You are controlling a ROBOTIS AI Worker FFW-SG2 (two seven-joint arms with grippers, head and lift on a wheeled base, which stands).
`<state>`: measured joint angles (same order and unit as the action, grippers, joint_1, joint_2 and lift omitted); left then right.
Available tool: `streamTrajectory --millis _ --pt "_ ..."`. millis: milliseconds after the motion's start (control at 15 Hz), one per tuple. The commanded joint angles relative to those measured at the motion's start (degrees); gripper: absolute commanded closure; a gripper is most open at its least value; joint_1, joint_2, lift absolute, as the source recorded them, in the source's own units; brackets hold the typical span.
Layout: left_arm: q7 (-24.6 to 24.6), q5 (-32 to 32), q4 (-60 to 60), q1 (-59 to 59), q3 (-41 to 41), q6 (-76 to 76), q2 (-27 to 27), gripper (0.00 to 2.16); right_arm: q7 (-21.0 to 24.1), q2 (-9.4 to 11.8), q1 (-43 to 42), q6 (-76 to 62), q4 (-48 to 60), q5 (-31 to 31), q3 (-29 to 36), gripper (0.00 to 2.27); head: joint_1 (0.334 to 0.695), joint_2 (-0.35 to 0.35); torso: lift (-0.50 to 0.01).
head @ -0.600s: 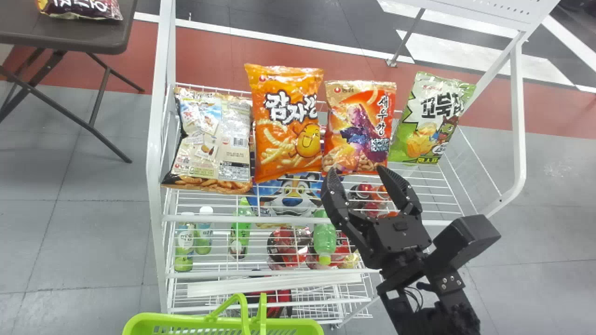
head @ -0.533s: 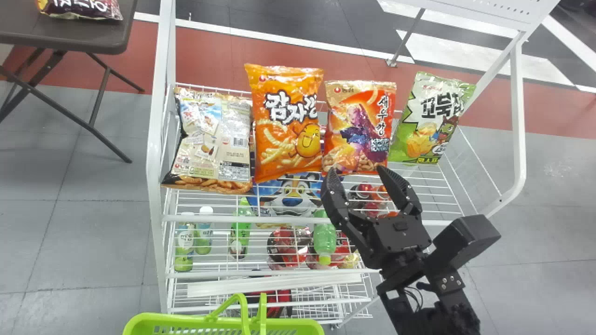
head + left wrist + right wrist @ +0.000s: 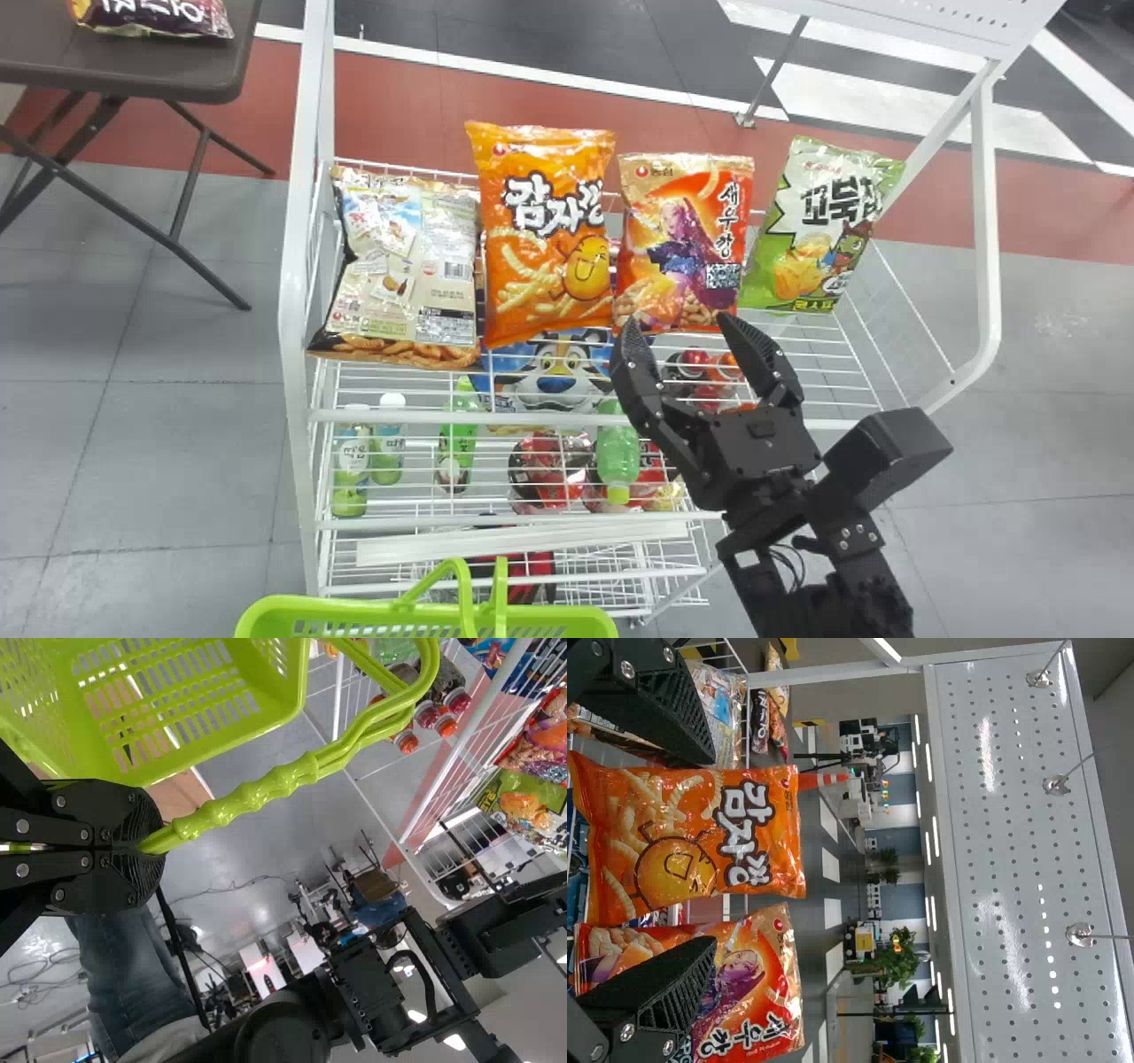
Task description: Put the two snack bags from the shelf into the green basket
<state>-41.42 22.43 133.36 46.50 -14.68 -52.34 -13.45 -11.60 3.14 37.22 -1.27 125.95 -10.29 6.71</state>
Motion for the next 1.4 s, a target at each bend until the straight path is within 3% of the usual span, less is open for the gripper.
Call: streamTrajectory --millis 0,400,867,1000,1333 --pt "-0.15 0.07 -0.03 0.00 0.01 0.17 0.00 1.69 0.00 0.03 -0.22 0.00 0.00 0.09 -0.38 0.09 0.695 -0.350 -0.011" --pt "-0.33 0.07 -0.39 -0.09 0.01 0.17 0.09 1.69 1.32 -0.06 -4.35 3.87 -0.44 4.66 -8.12 0.09 0.695 -0.350 -0.011" --pt "-0.07 -0.10 -0.47 -0.18 0.27 0.00 0.26 1.69 5.80 -0.24 -17.45 11.78 -9.67 11.60 -19.11 0.09 0.695 -0.347 -0.011" --pt "-0.15 -0.10 -0.47 -0.09 0.53 -0.18 0.18 1.69 6.94 -0.50 -20.70 12.48 -13.01 11.87 -20.60 0.09 0.695 -0.289 -0.011" --pt "-0.24 0.07 -0.47 -0.09 0.97 -0.53 0.18 1.69 8.26 -1.20 -26.41 12.83 -19.25 11.87 -22.01 0.09 0.695 -0.217 -0.011"
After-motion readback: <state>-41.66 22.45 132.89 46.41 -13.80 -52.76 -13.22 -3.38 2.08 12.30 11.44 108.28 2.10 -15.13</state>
